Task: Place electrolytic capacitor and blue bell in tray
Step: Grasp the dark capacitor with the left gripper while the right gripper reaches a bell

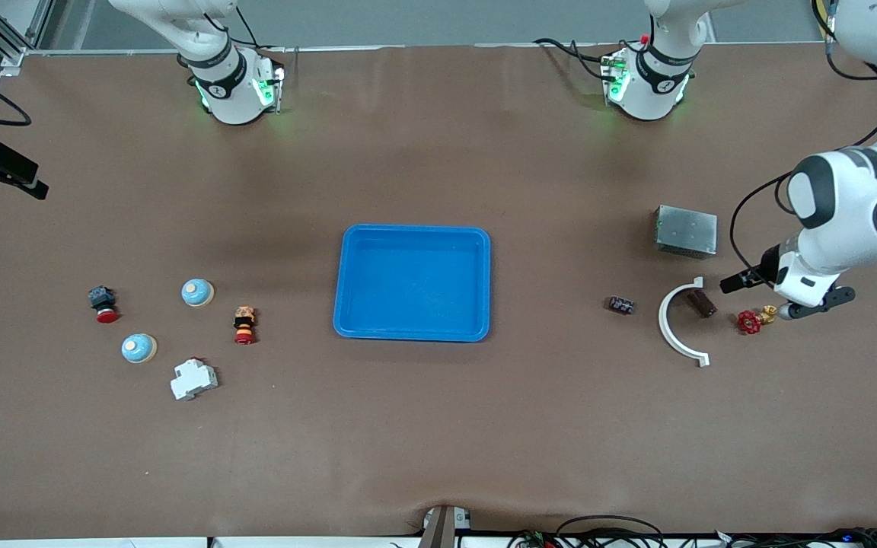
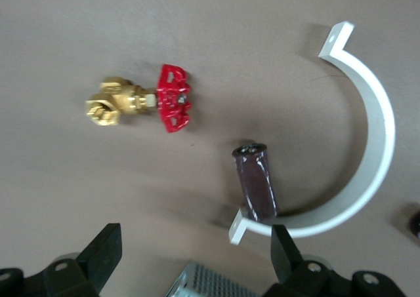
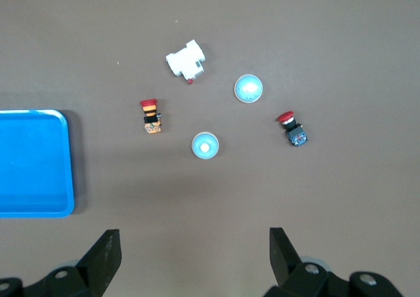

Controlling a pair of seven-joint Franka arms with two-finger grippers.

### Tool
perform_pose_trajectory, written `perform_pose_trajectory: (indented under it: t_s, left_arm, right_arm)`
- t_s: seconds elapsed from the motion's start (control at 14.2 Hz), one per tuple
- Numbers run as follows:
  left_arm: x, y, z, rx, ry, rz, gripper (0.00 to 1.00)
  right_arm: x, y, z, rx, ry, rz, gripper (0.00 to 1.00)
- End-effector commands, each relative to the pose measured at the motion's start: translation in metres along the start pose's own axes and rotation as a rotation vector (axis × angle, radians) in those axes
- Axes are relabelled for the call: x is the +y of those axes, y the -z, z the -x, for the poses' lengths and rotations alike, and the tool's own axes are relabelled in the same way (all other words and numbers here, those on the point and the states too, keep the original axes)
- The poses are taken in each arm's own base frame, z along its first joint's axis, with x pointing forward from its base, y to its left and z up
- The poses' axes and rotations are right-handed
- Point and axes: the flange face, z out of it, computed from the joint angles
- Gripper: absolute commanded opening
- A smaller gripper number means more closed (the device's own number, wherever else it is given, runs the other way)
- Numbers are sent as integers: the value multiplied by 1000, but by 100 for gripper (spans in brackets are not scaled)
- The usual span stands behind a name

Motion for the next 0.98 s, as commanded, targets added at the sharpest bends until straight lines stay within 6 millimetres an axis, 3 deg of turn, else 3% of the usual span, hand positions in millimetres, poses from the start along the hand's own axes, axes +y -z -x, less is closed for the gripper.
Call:
perform_pose_trajectory:
  t_s: [0.0,0.21,0.49,0.63,0.84,0.91]
  left_arm:
    - [4,-26,-7,1,85,66,100]
    - [5,-46,-12,-8,130,98,97]
    - [13,-58,-16,-19,120,100,80]
    - [19,-57,-15,-17,101,95,60]
    - [23,-57,-14,-16,74,91,24]
    - [23,-56,-14,-15,67,90,0]
  right_arm:
    - [4,-26,3,-43,3,-17,100]
    - [8,-68,-1,-53,-5,-18,100]
    - [20,-124,-18,-34,-25,-13,100]
    - [23,-155,-20,-37,-32,-13,100]
    - [24,-223,-5,-14,-38,-7,100]
    - [25,-242,-1,-18,-42,-7,100]
